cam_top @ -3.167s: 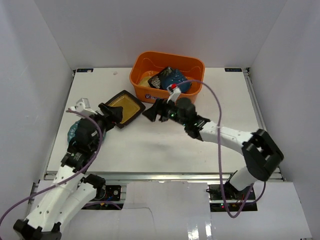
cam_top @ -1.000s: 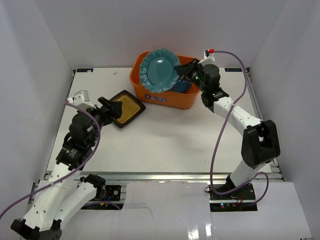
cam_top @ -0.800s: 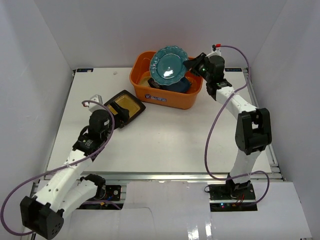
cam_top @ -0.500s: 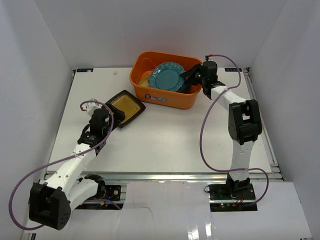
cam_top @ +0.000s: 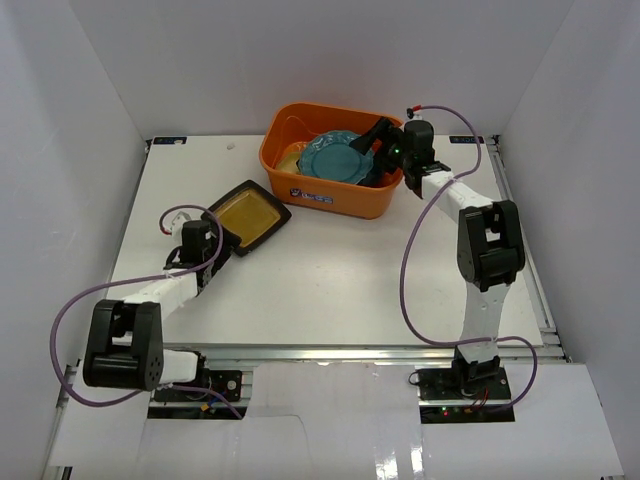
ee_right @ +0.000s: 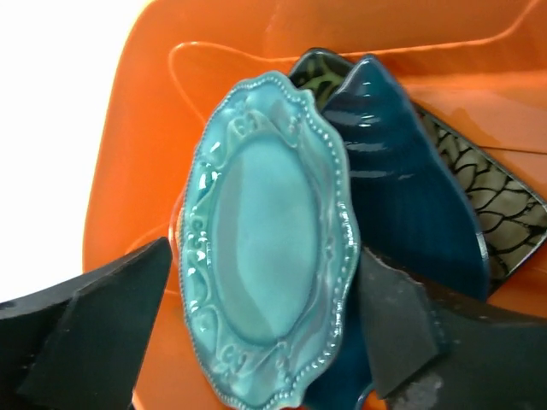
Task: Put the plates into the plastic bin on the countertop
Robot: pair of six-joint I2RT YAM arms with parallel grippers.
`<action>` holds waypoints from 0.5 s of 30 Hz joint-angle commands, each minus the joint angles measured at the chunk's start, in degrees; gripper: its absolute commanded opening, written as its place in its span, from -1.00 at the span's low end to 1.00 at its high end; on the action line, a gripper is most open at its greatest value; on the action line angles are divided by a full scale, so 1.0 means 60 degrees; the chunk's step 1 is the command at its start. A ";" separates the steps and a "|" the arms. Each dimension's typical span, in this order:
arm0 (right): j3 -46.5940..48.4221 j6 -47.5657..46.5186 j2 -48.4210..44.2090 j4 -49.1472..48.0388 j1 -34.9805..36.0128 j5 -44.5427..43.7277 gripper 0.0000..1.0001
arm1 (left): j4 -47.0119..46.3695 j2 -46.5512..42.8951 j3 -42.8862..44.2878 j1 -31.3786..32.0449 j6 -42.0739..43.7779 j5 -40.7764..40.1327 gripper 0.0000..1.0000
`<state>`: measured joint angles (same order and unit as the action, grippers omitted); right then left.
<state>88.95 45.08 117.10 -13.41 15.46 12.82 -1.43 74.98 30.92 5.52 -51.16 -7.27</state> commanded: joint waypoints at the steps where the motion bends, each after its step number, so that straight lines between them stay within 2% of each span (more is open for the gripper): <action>1: -0.0190 -0.0496 -0.1234 -0.0519 -0.0072 0.0103 0.90 | -0.1926 0.0188 -0.0406 -0.0420 -0.0204 0.0873 0.83; 3: -0.0481 -0.0628 -0.1688 -0.0577 -0.0072 0.0236 0.97 | -0.2657 0.0480 -0.0538 -0.0538 -0.0204 0.1006 0.81; 6: -0.0922 -0.0643 -0.2347 -0.0958 -0.0072 0.0821 0.80 | -0.3842 0.1110 -0.0757 -0.0758 -0.0248 0.1530 0.75; 9: -0.1507 -0.0687 -0.3093 -0.1192 -0.0043 0.1436 0.80 | -0.5058 0.1740 -0.1080 -0.0891 -0.0482 0.1752 0.67; 10: -0.2017 -0.0658 -0.3299 -0.1323 -0.0029 0.1670 0.80 | -0.5296 0.1887 -0.1182 -0.1239 -0.0671 0.1855 0.65; 15: -0.3660 -0.0307 -0.4632 -0.2289 0.0030 0.2081 0.80 | -0.6921 0.3013 -0.1271 -0.1359 -0.0893 0.2134 0.40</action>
<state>70.83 42.61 92.53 -20.80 15.22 21.37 -35.59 90.04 24.56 -2.02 -55.46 3.46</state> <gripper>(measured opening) 0.904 0.722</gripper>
